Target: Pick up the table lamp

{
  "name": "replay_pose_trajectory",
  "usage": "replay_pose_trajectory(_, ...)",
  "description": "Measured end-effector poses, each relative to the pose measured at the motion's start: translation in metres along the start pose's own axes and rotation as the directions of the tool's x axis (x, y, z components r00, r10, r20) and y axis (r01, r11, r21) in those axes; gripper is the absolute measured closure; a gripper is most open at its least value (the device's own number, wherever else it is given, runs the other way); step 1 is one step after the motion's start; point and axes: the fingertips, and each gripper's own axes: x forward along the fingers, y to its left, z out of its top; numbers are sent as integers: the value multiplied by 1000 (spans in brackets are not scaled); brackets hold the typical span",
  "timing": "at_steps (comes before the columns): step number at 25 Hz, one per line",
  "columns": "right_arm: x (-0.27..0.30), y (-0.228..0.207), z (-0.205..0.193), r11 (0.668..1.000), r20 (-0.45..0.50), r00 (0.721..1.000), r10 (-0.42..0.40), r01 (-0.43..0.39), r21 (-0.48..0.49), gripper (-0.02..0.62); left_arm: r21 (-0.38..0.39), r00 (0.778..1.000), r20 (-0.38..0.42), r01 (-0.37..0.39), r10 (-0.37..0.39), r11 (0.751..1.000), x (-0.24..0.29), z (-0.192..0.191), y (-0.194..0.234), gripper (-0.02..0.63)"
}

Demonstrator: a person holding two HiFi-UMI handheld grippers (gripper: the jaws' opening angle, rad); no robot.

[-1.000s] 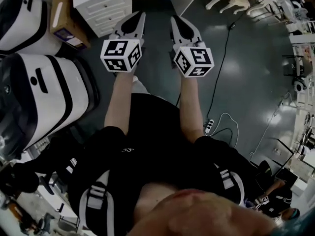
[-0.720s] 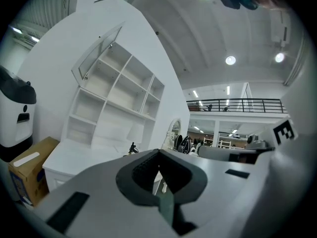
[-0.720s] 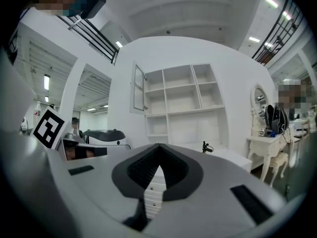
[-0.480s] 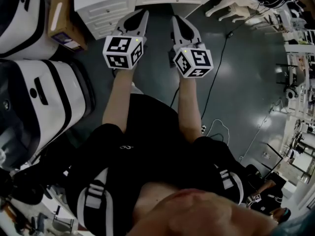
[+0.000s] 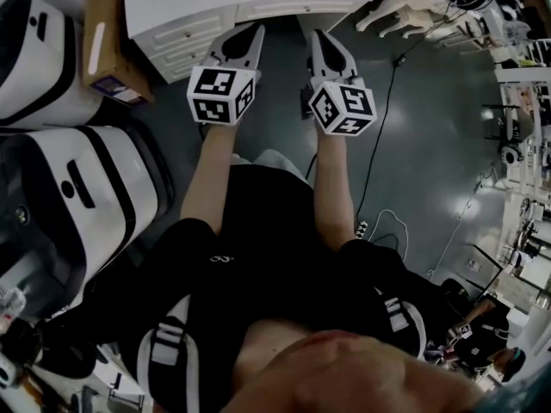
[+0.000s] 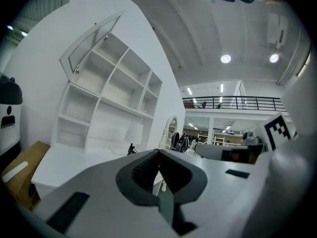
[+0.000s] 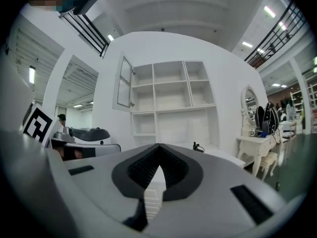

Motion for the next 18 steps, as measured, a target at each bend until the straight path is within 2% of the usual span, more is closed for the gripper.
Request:
replay_pose_trajectory(6, 9, -11, 2, 1000, -11, 1000, -24, 24, 1, 578, -17, 1000, -13, 9, -10, 1000, 11, 0, 6, 597)
replay_pose_trajectory(11, 28, -16, -10, 1000, -36, 999, -12, 12, 6, 578, -37, 1000, -1, 13, -13, 999, 23, -6, 17, 597)
replay_pose_trajectory(18, 63, -31, -18, 1000, -36, 999, 9, -8, 24, 578, -34, 999, -20, -30, 29, 999, 47, -12, 44, 597)
